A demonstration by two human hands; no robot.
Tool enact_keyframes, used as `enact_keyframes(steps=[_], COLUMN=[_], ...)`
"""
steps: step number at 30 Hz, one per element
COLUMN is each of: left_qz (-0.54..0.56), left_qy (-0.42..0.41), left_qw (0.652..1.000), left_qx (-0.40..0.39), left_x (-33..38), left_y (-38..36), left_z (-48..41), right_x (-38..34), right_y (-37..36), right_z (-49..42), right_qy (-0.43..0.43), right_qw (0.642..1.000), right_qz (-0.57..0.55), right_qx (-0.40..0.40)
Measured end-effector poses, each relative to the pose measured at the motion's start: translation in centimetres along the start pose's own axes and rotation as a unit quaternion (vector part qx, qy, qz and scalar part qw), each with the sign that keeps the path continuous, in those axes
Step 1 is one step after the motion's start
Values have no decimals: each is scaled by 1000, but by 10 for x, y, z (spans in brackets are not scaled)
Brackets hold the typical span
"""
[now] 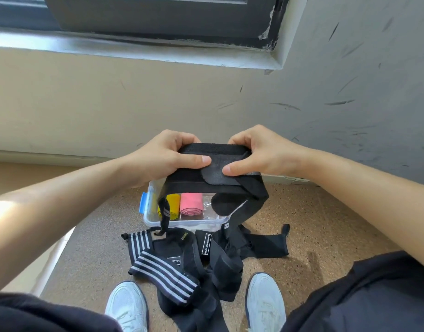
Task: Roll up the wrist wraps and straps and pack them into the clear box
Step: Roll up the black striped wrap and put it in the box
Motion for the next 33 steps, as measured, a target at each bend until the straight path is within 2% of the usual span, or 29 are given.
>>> enact_keyframes(steps=[7,11,17,22,24,26,29,33], left_qz=[-118,-143,-46,-35,1,53,98,68], left_qy=[49,60,27,9,8,3,-12,-36], left_qw=[990,986,998,998,997,994,989,991], left_qx=[-64,-54,22,53,80,97,107,106], left_x=[-17,-18,3,15,19,23,28,30], left_y=[17,19,3,-19,-25,-27,-25,-21], left_z=[5,4,-5,-12,-13,-13,-14,-12], right_x=[21,36,58,21,12,10,13,16], right_y=[62,81,64,38,20,4,0,17], right_z=[9,15,7,12,13,10,3,0], right_qy=[-70,-100,-82,-29,-18,2,32,30], right_qw=[987,979,985,999,1000,1000,993,983], right_qz=[73,88,115,15,16,0,-58,-99], right_qx=[122,155,96,37,18,30,96,150])
Point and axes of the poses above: each hand's wrist, its own z-axis away from the middle knuckle, its own y-axis out of the back of the hand, x = y × z, the point moved 2 cm from there along -z, towards the middle knuckle, and after that the axes turned 3 degrees about -z, right-handed, at the moved point
